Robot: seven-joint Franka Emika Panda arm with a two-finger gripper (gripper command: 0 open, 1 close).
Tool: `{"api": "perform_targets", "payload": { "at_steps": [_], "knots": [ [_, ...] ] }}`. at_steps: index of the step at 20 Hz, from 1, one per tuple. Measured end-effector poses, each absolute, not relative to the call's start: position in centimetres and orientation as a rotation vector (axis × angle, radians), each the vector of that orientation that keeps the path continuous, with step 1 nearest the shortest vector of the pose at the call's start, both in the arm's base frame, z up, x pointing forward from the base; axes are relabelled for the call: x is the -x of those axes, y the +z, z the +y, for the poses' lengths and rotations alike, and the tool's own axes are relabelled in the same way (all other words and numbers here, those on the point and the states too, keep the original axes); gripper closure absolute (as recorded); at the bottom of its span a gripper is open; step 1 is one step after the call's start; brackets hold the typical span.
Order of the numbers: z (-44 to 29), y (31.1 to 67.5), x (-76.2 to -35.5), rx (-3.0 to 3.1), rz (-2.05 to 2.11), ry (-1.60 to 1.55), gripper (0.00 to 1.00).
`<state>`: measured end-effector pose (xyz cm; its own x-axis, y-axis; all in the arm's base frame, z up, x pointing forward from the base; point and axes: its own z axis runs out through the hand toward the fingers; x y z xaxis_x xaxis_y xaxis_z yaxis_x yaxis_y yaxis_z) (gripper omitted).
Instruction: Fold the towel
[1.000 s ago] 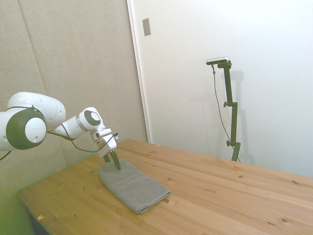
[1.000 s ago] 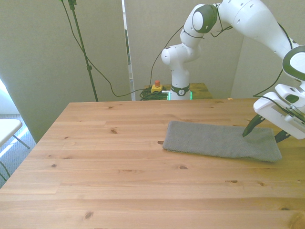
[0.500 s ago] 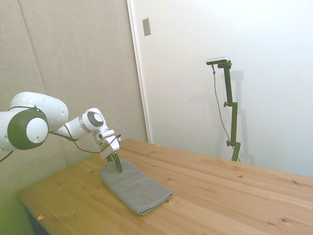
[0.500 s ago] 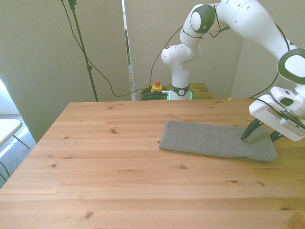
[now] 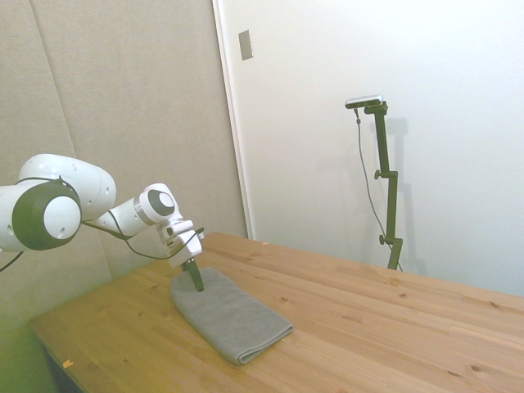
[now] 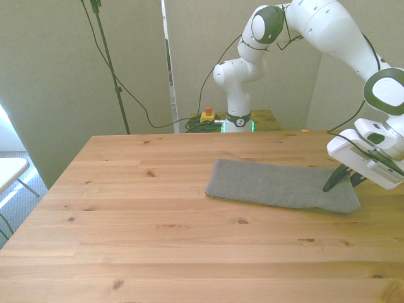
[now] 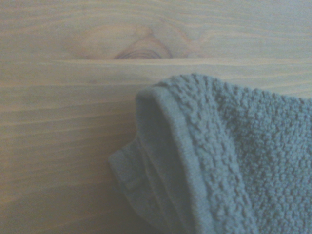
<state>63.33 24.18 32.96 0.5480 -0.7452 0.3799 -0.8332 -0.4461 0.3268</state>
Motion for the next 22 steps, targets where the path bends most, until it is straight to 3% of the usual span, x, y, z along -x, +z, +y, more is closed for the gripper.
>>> {"api": "perform_targets", "payload": {
  "at_steps": [9, 22],
  "knots": [
    [22.5, 34.6, -63.0, -2.424, -1.307, 0.316, 1.00],
    [15.0, 43.9, -57.2, -2.525, -1.474, 0.416, 1.00]
  ]
}}
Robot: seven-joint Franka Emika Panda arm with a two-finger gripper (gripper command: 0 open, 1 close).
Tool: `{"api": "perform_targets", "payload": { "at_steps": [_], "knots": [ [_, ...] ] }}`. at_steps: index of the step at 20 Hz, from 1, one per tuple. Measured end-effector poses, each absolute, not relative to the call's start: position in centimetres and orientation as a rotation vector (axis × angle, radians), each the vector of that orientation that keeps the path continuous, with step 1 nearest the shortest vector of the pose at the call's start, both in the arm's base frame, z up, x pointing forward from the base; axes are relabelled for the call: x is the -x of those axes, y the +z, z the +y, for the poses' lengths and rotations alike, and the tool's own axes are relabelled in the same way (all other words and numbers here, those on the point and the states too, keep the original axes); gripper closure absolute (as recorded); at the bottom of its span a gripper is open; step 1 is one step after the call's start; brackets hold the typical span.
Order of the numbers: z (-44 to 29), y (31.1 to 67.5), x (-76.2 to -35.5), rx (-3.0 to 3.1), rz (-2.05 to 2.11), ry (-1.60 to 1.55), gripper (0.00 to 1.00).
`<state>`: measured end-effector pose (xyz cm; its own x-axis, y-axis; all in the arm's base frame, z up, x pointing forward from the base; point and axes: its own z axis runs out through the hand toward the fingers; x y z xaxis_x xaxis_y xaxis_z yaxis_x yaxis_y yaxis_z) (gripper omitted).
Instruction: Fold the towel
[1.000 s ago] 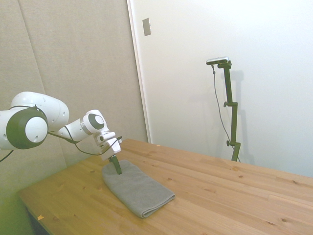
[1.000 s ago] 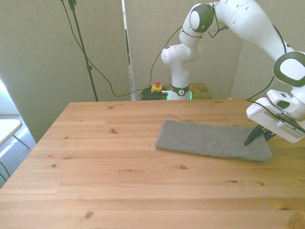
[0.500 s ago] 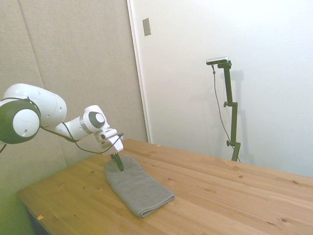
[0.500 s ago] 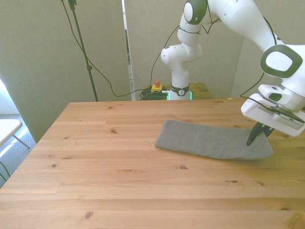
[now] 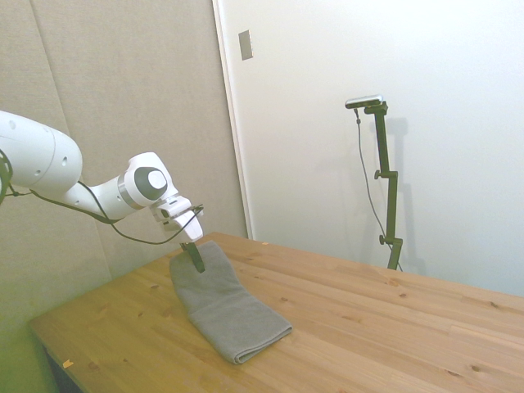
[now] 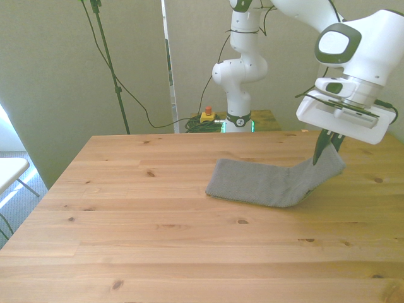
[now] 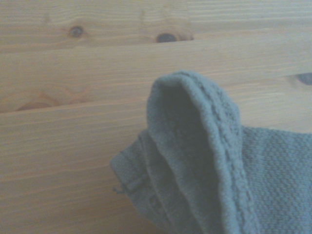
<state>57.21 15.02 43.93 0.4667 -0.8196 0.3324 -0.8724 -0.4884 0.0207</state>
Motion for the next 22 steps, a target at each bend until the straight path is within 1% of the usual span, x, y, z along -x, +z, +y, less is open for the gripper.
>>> {"api": "perform_targets", "payload": {
  "at_steps": [5, 13, 18, 19, 22],
  "knots": [
    [10.2, 45.8, -55.3, -2.519, -1.560, 0.402, 1.00],
    [3.0, 46.9, -55.0, -2.485, -1.663, 0.360, 1.00],
    [-0.8, 46.2, -54.2, -2.455, -1.684, 0.321, 1.00],
    [-1.5, 45.9, -54.0, -2.449, -1.685, 0.311, 0.00],
    [-3.3, 45.0, -53.7, -2.434, -1.702, 0.295, 0.00]
  ]
}}
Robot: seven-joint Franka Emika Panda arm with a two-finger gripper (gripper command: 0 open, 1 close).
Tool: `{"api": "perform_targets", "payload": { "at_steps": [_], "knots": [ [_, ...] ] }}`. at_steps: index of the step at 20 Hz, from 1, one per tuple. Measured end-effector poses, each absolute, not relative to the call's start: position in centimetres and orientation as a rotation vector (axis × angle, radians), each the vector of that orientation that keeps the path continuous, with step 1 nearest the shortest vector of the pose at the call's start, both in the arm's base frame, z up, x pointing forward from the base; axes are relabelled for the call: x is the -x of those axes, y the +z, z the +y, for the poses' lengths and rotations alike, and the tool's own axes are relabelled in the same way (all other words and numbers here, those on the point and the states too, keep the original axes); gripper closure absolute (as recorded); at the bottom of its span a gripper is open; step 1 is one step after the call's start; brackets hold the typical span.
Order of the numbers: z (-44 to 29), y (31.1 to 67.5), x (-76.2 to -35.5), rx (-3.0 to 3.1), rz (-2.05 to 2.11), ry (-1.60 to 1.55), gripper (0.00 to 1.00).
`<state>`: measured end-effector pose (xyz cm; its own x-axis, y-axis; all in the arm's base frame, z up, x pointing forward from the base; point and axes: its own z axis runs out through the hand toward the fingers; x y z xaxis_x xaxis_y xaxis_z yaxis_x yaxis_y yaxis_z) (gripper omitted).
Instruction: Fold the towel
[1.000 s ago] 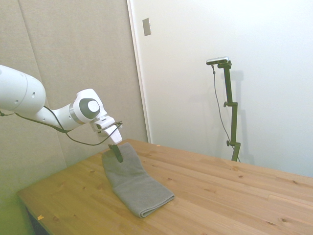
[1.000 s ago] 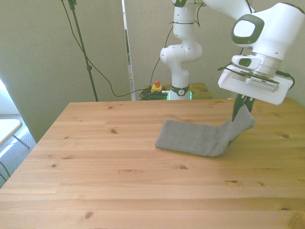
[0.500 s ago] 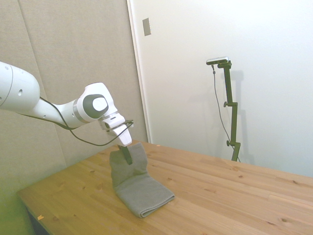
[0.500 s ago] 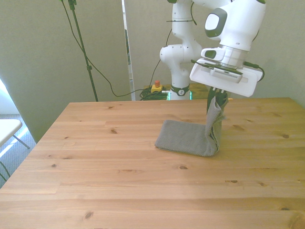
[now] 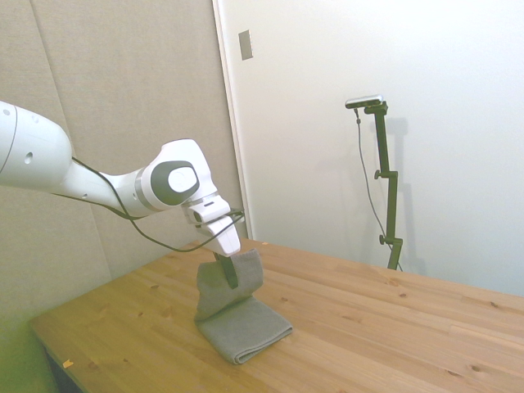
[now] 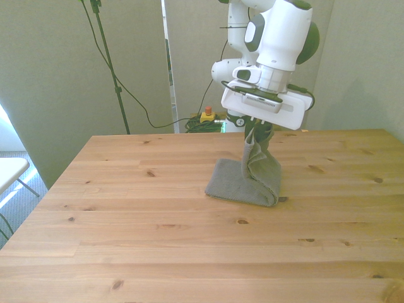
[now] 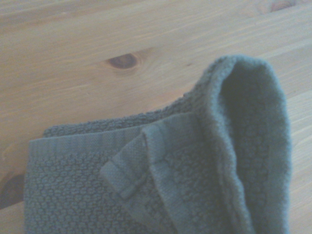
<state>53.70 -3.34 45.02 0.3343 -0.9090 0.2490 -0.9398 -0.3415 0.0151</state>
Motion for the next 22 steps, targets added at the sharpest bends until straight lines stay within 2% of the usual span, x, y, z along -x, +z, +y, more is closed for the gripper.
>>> {"api": "perform_targets", "payload": {
  "at_steps": [7, 22],
  "knots": [
    [-5.8, 43.6, -53.6, -2.412, -1.726, 0.265, 0.00],
    [-6.3, 43.9, -53.0, -2.446, -1.698, 0.196, 0.00]
  ]
}}
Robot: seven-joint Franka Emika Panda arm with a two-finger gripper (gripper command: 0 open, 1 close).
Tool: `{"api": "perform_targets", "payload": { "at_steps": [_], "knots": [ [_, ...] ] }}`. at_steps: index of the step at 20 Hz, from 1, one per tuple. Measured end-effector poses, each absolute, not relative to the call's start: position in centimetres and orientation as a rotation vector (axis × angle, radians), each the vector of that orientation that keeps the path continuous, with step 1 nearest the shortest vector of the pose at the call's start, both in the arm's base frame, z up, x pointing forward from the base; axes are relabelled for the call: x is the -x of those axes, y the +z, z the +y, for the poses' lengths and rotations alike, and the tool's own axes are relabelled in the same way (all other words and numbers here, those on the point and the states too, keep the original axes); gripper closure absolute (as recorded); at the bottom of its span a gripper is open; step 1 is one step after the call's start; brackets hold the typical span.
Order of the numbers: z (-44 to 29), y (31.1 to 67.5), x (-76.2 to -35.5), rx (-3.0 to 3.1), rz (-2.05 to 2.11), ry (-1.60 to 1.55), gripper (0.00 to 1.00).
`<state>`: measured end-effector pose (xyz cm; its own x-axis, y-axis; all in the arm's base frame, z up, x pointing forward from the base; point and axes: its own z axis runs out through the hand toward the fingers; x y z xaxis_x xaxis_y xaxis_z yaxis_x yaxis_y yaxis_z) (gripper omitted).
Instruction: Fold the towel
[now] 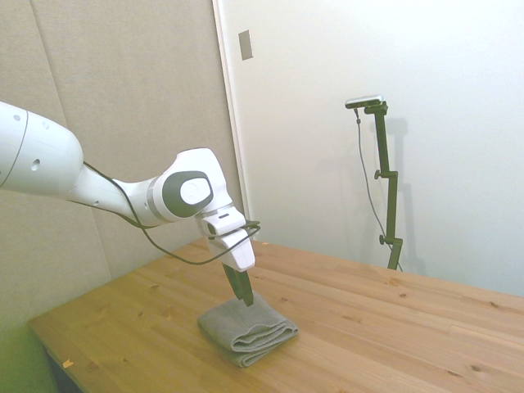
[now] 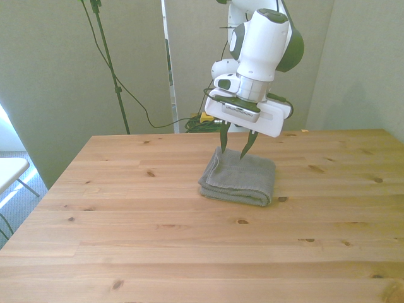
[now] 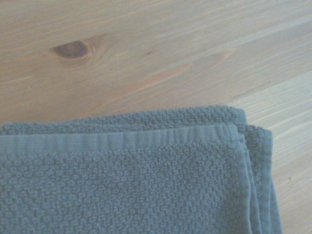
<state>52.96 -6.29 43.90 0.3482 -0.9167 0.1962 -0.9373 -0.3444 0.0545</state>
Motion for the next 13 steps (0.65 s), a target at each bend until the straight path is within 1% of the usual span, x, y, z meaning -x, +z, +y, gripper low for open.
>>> {"api": "perform_targets", "payload": {
  "at_steps": [3, 5, 9, 13],
  "knots": [
    [-6.7, 44.5, -51.6, -2.484, -1.671, 0.142, 0.00],
    [-6.7, 44.6, -49.8, -2.515, -1.638, 0.123, 0.00],
    [-4.6, 44.5, -44.0, -2.636, -1.505, 0.103, 0.00],
    [-1.1, 45.1, -38.4, -2.771, -1.347, 0.115, 0.00]
  ]
}}
